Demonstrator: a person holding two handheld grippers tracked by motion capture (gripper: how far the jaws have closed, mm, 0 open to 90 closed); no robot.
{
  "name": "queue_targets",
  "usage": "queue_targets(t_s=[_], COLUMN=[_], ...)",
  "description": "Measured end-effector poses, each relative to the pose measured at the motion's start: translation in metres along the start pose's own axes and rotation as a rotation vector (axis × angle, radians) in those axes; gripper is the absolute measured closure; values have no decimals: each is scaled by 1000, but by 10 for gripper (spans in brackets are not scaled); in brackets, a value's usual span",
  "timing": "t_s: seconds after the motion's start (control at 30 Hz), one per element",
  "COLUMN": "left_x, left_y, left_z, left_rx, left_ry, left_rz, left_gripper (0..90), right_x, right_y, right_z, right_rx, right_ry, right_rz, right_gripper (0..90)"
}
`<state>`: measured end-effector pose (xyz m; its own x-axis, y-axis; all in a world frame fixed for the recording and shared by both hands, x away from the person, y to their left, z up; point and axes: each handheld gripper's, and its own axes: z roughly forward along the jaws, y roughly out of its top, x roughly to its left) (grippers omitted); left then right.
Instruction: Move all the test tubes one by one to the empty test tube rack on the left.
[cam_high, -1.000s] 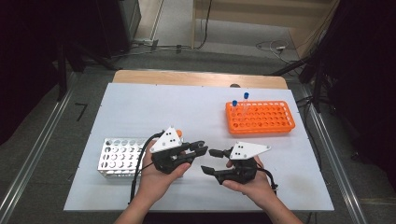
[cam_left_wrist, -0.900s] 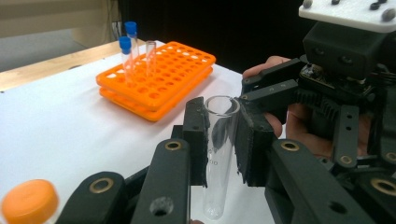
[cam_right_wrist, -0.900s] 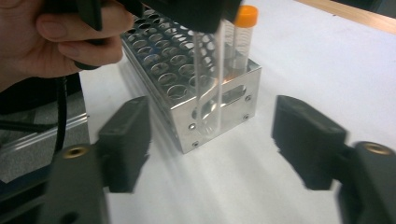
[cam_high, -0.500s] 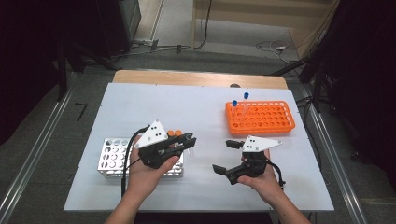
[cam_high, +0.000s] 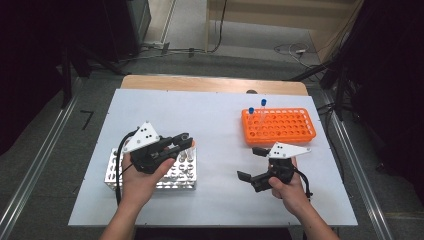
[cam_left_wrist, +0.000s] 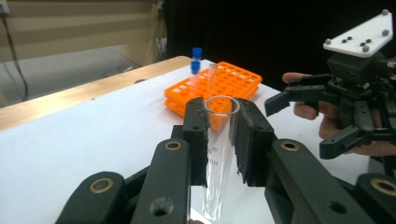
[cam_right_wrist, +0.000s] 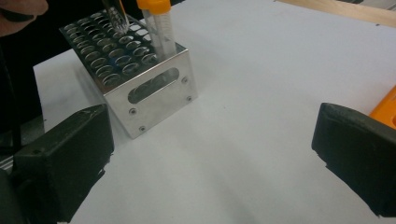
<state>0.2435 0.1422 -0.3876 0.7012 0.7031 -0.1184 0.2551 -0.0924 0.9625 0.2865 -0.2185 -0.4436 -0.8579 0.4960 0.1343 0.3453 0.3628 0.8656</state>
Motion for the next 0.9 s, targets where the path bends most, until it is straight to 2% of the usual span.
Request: queue_targets(t_s=[0.1, 0.5, 0.63, 0.9], left_x=[6, 27, 33, 39], left_y=[0, -5, -10, -22], left_z=[-5, -19, -18, -10], left_rx=[-2, -15, -7, 18], left_ry=[18, 86, 97, 125], left_rz=[-6, -30, -47, -50], left_gripper=[763, 764, 763, 763], right_x=[-2, -10, -12, -12], right_y=[-1, -4, -5, -6], right_z=[0, -4, -5, -5], right_rx=[4, 4, 1, 5], right_ry=[-17, -36, -39, -37], right_rz=[2, 7, 11, 4], right_gripper=[0, 0, 0, 0])
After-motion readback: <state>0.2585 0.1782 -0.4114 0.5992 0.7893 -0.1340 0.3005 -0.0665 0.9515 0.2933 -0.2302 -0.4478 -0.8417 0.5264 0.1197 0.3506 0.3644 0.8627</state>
